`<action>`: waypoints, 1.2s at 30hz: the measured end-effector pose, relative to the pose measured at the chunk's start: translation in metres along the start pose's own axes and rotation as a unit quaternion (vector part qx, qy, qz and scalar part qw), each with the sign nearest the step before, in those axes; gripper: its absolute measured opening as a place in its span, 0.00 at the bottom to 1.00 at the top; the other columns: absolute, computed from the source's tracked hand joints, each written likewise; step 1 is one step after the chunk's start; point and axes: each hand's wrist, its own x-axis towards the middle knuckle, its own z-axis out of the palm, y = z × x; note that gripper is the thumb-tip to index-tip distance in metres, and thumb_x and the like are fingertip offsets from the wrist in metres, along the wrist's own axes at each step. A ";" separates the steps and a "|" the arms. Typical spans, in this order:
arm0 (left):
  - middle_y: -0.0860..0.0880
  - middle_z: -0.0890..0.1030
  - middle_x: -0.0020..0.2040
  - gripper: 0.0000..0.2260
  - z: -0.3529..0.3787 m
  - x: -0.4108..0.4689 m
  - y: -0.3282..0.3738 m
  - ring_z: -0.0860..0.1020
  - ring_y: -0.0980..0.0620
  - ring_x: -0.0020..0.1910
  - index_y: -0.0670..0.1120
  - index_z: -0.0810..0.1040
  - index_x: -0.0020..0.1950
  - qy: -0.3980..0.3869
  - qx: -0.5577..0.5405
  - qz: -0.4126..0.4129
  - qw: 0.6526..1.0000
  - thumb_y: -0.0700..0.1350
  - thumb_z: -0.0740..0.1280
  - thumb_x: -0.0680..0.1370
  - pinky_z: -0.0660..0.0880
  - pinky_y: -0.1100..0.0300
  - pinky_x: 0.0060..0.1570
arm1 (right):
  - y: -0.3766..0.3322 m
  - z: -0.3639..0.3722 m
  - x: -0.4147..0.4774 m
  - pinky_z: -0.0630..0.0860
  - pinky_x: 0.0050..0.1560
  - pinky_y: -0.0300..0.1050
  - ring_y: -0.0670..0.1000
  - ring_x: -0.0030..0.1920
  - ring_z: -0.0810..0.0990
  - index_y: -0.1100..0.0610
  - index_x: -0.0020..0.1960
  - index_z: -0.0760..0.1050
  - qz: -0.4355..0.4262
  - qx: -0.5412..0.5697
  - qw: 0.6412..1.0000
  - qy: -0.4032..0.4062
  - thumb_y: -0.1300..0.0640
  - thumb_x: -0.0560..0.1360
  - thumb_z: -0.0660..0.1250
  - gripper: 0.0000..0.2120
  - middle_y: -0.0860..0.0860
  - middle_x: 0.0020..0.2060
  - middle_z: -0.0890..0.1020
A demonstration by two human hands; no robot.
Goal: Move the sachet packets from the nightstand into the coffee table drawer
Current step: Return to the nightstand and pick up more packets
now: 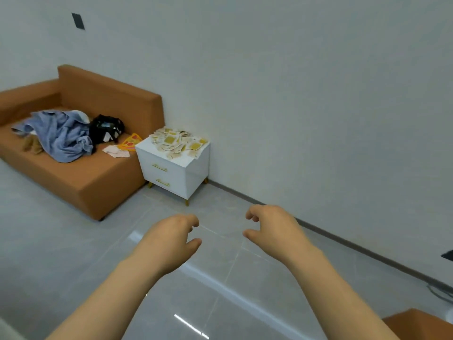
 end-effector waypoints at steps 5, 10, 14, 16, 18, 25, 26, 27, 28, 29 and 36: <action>0.55 0.76 0.63 0.18 -0.021 0.071 -0.046 0.75 0.55 0.60 0.53 0.69 0.67 0.007 -0.017 -0.039 0.999 0.54 0.62 0.78 0.72 0.62 0.56 | -0.021 -0.002 0.101 0.73 0.56 0.44 0.50 0.60 0.76 0.50 0.65 0.72 -0.032 0.000 0.999 -0.016 0.49 0.76 0.66 0.19 0.49 0.60 0.78; 0.55 0.75 0.63 0.18 -0.052 0.148 -0.110 0.75 0.54 0.60 0.53 0.69 0.68 0.012 -0.026 -0.051 0.998 0.54 0.63 0.78 0.73 0.61 0.56 | -0.061 0.000 0.202 0.73 0.55 0.42 0.49 0.59 0.76 0.50 0.65 0.72 -0.034 0.015 0.999 -0.023 0.49 0.76 0.66 0.19 0.48 0.60 0.78; 0.54 0.76 0.63 0.18 -0.084 0.206 -0.163 0.75 0.54 0.60 0.53 0.69 0.68 0.001 -0.012 -0.049 0.999 0.54 0.62 0.78 0.73 0.61 0.57 | -0.096 -0.002 0.271 0.73 0.56 0.42 0.49 0.60 0.76 0.50 0.65 0.72 -0.022 0.027 0.999 -0.034 0.49 0.75 0.66 0.19 0.48 0.60 0.78; 0.54 0.76 0.63 0.18 -0.097 0.235 -0.186 0.75 0.54 0.60 0.52 0.69 0.67 0.001 -0.005 -0.046 0.999 0.54 0.62 0.78 0.73 0.61 0.57 | -0.108 -0.002 0.304 0.72 0.57 0.42 0.49 0.60 0.76 0.50 0.65 0.72 -0.018 0.030 0.999 -0.038 0.49 0.75 0.66 0.19 0.48 0.61 0.77; 0.54 0.76 0.62 0.18 -0.107 0.263 -0.204 0.75 0.54 0.60 0.53 0.70 0.67 -0.007 -0.006 -0.046 0.999 0.54 0.62 0.78 0.73 0.61 0.56 | -0.116 -0.002 0.334 0.72 0.56 0.42 0.49 0.60 0.76 0.50 0.65 0.72 -0.010 0.031 0.998 -0.047 0.49 0.75 0.66 0.19 0.48 0.60 0.77; 0.54 0.76 0.62 0.17 -0.130 0.372 -0.259 0.75 0.55 0.59 0.52 0.70 0.66 -0.015 0.002 -0.038 0.999 0.53 0.63 0.78 0.72 0.63 0.55 | -0.126 0.002 0.457 0.73 0.56 0.43 0.50 0.60 0.76 0.51 0.64 0.73 0.006 0.028 0.998 -0.060 0.50 0.75 0.66 0.18 0.49 0.60 0.78; 0.54 0.76 0.62 0.17 -0.133 0.390 -0.266 0.75 0.55 0.59 0.52 0.70 0.67 -0.016 0.005 -0.039 0.999 0.53 0.63 0.78 0.72 0.62 0.55 | -0.126 0.003 0.478 0.73 0.56 0.43 0.50 0.60 0.76 0.51 0.64 0.73 0.006 0.033 0.998 -0.059 0.50 0.75 0.67 0.18 0.49 0.60 0.78; 0.54 0.76 0.62 0.17 -0.135 0.409 -0.273 0.75 0.55 0.60 0.52 0.70 0.67 -0.017 0.007 -0.041 0.999 0.53 0.63 0.78 0.72 0.62 0.56 | -0.127 0.004 0.499 0.74 0.55 0.43 0.50 0.59 0.76 0.51 0.63 0.74 0.007 0.038 0.998 -0.057 0.51 0.74 0.67 0.18 0.49 0.59 0.79; 0.54 0.76 0.62 0.18 -0.138 0.427 -0.280 0.75 0.54 0.60 0.52 0.70 0.67 -0.019 0.009 -0.044 0.999 0.53 0.63 0.78 0.73 0.61 0.57 | -0.127 0.004 0.520 0.74 0.55 0.43 0.50 0.59 0.77 0.51 0.62 0.74 0.007 0.040 0.998 -0.055 0.50 0.74 0.67 0.17 0.49 0.59 0.79; 0.53 0.76 0.61 0.18 -0.142 0.445 -0.287 0.75 0.54 0.60 0.52 0.70 0.67 -0.022 0.011 -0.047 0.999 0.52 0.63 0.78 0.73 0.60 0.57 | -0.126 0.003 0.541 0.75 0.54 0.43 0.50 0.58 0.77 0.51 0.61 0.75 0.008 0.042 0.998 -0.056 0.50 0.74 0.68 0.17 0.49 0.58 0.79; 0.54 0.77 0.56 0.15 -0.168 0.564 -0.329 0.76 0.54 0.54 0.52 0.72 0.62 -0.032 0.019 -0.066 0.997 0.53 0.63 0.77 0.71 0.63 0.46 | -0.123 -0.011 0.667 0.73 0.53 0.42 0.50 0.57 0.77 0.51 0.63 0.74 0.017 0.048 0.996 -0.075 0.51 0.74 0.67 0.18 0.49 0.58 0.79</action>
